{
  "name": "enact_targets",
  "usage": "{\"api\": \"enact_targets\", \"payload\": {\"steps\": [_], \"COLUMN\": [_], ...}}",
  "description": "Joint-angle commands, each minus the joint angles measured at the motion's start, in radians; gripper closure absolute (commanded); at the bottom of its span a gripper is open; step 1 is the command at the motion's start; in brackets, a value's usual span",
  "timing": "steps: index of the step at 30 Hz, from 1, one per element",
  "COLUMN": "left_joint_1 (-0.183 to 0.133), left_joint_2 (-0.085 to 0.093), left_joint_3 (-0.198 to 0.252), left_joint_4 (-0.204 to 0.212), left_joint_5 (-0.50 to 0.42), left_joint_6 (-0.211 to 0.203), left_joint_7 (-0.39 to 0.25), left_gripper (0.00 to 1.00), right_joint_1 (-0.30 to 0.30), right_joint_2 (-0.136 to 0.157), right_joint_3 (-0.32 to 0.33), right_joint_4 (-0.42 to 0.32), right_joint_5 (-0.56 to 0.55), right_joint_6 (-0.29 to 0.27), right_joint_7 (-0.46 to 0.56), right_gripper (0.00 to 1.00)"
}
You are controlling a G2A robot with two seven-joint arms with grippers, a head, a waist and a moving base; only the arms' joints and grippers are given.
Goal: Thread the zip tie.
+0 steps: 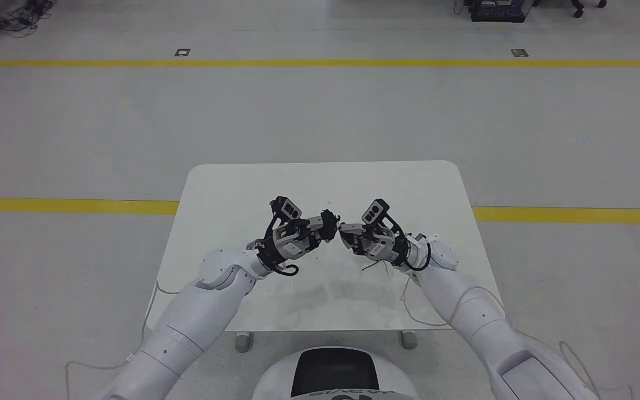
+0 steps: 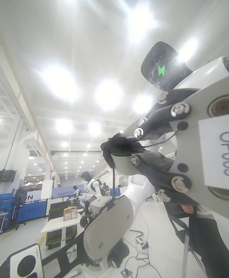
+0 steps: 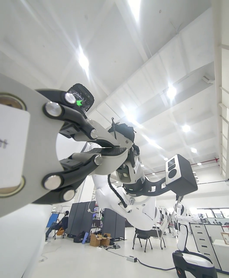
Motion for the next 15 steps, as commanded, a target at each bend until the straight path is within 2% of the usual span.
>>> {"api": "enact_targets", "payload": {"steps": [1,15], "left_joint_1": [0.0,0.0], "left_joint_2": [0.0,0.0], "left_joint_3": [0.0,0.0], "left_joint_4": [0.0,0.0], "left_joint_5": [0.0,0.0], "left_joint_6": [0.0,0.0], "left_joint_7": [0.0,0.0], "left_gripper": [1.0,1.0], "right_joint_1": [0.001,0.007], "right_joint_2": [0.0,-0.006], "right_joint_3": [0.0,-0.005], "right_joint_4": [0.003,0.022], "right_joint_5": [-0.002,-0.009], "right_joint_6": [0.0,0.006], "right_joint_7": [0.0,0.0], "right_gripper": [1.0,1.0]}}
